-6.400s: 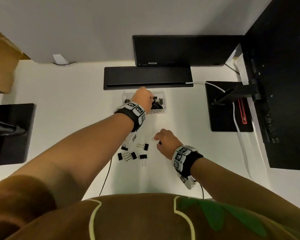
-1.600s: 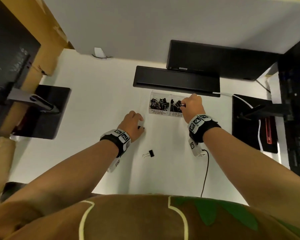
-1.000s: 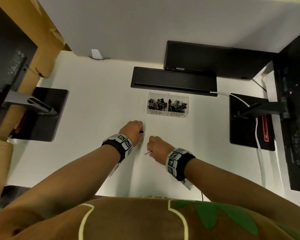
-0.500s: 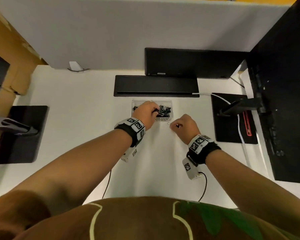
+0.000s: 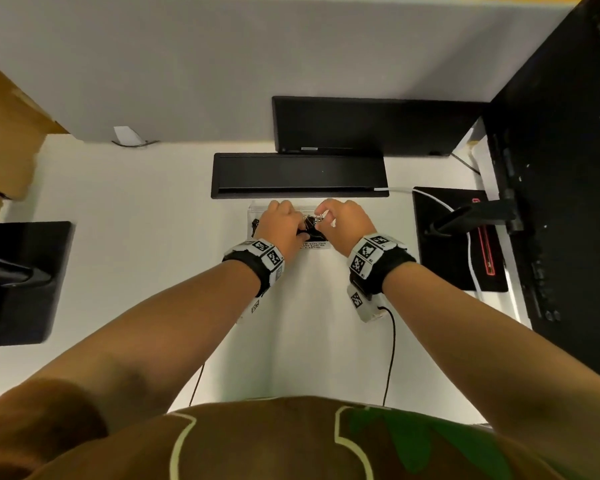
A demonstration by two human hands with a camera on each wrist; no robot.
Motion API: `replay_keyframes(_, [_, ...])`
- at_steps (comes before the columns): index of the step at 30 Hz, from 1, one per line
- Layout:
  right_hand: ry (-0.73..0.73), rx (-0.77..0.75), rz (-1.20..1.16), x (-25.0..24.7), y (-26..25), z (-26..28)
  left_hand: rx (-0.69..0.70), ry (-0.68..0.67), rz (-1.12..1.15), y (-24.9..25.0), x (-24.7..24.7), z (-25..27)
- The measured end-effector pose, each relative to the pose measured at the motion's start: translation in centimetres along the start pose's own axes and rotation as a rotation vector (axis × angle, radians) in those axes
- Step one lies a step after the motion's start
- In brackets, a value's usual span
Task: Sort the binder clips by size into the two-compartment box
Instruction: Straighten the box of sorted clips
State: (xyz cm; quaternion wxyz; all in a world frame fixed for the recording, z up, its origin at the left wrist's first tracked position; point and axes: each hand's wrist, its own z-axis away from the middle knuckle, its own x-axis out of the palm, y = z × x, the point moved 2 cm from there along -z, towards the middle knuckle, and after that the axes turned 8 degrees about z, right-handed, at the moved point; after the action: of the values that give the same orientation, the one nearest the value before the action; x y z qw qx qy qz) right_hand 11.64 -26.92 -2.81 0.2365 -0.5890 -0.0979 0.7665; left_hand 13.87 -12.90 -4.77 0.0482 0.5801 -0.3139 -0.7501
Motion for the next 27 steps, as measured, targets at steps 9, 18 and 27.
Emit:
replay_keyframes(9, [-0.039, -0.119, 0.171, 1.6, -0.3, -1.5, -0.174, 0.202, 0.212, -3.0, -2.9, 0.7])
replay_keyframes(18, [0.084, 0.008, -0.065, 0.9, 0.9, -2.5, -0.571, 0.147, 0.565, -6.4, -4.0, 0.5])
replay_keyframes(27, [-0.224, 0.286, -0.192, 1.0, 1.4, -4.0, -0.739, 0.216, 0.975, -6.0, -4.7, -0.4])
